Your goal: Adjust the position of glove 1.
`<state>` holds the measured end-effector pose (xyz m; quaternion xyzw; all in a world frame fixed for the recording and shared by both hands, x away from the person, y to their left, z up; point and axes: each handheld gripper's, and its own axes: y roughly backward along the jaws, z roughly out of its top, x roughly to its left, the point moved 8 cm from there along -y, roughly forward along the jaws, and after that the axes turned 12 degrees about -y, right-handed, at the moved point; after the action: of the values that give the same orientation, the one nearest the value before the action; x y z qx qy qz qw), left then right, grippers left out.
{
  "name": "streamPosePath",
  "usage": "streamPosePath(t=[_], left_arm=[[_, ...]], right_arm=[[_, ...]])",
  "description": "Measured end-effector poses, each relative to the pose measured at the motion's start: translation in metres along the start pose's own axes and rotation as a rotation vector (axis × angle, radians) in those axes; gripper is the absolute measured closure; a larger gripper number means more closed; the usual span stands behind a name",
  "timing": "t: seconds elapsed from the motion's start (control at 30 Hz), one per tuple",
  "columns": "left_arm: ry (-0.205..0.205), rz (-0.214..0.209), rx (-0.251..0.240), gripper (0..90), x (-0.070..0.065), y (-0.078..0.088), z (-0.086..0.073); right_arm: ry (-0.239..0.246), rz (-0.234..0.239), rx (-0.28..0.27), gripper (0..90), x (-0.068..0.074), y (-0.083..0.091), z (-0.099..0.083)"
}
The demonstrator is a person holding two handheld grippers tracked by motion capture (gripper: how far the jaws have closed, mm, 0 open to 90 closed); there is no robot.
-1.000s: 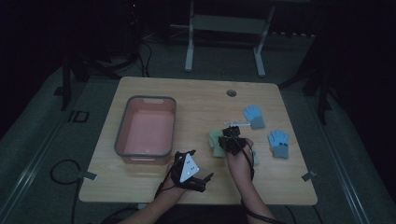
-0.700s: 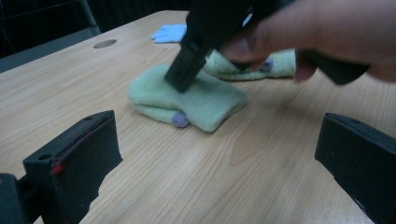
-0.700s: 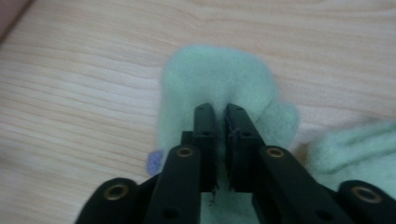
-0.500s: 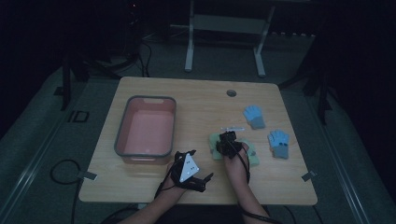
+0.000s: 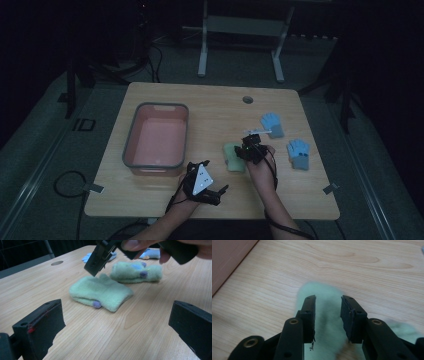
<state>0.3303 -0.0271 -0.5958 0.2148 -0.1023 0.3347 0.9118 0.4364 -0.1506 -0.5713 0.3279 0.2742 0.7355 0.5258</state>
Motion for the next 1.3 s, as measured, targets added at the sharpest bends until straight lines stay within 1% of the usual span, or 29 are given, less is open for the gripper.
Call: streamPosePath(t=[0.07, 0.13, 0.2, 0.23, 0.27, 0.3, 0.33, 0.4, 0.47, 0.57, 0.6, 0.63, 0.73, 0.87, 0.9, 0.93, 1.0, 1.03, 1.1, 1.13, 1.2, 1.23, 1.3], left_arm=[[-0.001, 0.001, -0.001, 0.1, 0.000, 0.000, 0.000], [-0.002, 0.000, 0.000, 0.1, 0.000, 0.000, 0.000], [-0.002, -0.003, 0.003, 0.1, 0.000, 0.000, 0.000], [-0.002, -0.003, 0.003, 0.1, 0.000, 0.000, 0.000], [-0.002, -0.003, 0.003, 0.1, 0.000, 0.000, 0.000], [0.001, -0.001, 0.001, 0.1, 0.000, 0.000, 0.000], [0.000, -0.001, 0.000, 0.1, 0.000, 0.000, 0.000], [-0.003, -0.001, 0.001, 0.1, 0.000, 0.000, 0.000], [-0.005, -0.001, 0.001, 0.1, -0.001, 0.000, 0.000], [-0.005, -0.002, 0.002, 0.1, -0.001, 0.000, 0.000], [-0.005, -0.002, 0.002, 0.1, -0.001, 0.000, 0.000], [-0.004, -0.002, 0.001, 0.1, -0.001, 0.000, 0.000], [-0.003, -0.001, 0.001, 0.1, 0.000, 0.000, 0.000], [-0.004, -0.001, 0.001, 0.1, -0.001, 0.000, 0.000], [-0.003, -0.001, 0.000, 0.1, -0.001, 0.000, 0.000], [-0.003, -0.001, 0.000, 0.1, -0.001, 0.000, 0.000], [-0.003, -0.001, 0.001, 0.1, 0.000, 0.000, 0.000], [-0.003, -0.002, 0.001, 0.1, 0.000, 0.000, 0.000], [-0.003, -0.001, 0.002, 0.1, 0.000, 0.000, 0.000], [-0.003, -0.001, 0.002, 0.1, -0.001, 0.000, 0.000], [-0.008, -0.001, 0.004, 0.1, -0.001, 0.000, 0.000], [-0.008, -0.001, 0.004, 0.1, -0.001, 0.000, 0.000], [-0.008, 0.000, 0.003, 0.1, -0.001, 0.000, 0.000]], right_arm=[[0.011, -0.003, 0.000, 63.9, -0.006, 0.002, 0.000], [0.019, 0.007, 0.001, 62.9, -0.013, 0.005, 0.000], [0.023, 0.007, 0.010, 62.9, -0.020, 0.007, 0.000], [0.023, 0.007, 0.010, 62.9, -0.020, 0.007, 0.000], [0.026, 0.005, 0.007, 62.9, -0.024, 0.009, 0.000], [0.036, 0.005, 0.007, 63.9, -0.031, 0.014, 0.000], [0.049, 0.006, 0.006, 63.9, -0.034, 0.016, 0.000], [0.055, 0.017, 0.010, 63.8, -0.040, 0.021, -0.001], [0.074, 0.020, 0.011, 63.6, -0.046, 0.027, -0.003], [0.078, 0.021, 0.017, 63.3, -0.056, 0.034, -0.005], [0.078, 0.021, 0.017, 63.3, -0.056, 0.034, -0.005], [0.084, 0.019, 0.012, 63.1, -0.062, 0.036, -0.006], [0.098, 0.040, 0.019, 62.5, -0.069, 0.036, -0.009], [0.152, 0.073, 0.038, 60.6, -0.076, 0.034, -0.016], [0.159, 0.073, 0.042, 60.4, -0.078, 0.033, -0.018], [0.163, 0.067, 0.050, 60.4, -0.081, 0.032, -0.020], [0.165, 0.074, 0.062, 59.5, -0.085, 0.031, -0.025], [0.165, 0.074, 0.062, 59.5, -0.085, 0.031, -0.025], [0.156, 0.081, 0.079, 56.4, -0.090, 0.029, -0.030], [0.151, 0.083, 0.082, 56.4, -0.091, 0.028, -0.032], [0.164, 0.091, 0.095, 56.1, -0.093, 0.026, -0.038], [0.182, 0.089, 0.096, 56.3, -0.095, 0.024, -0.040], [0.186, 0.096, 0.088, 57.9, -0.096, 0.023, -0.042]])
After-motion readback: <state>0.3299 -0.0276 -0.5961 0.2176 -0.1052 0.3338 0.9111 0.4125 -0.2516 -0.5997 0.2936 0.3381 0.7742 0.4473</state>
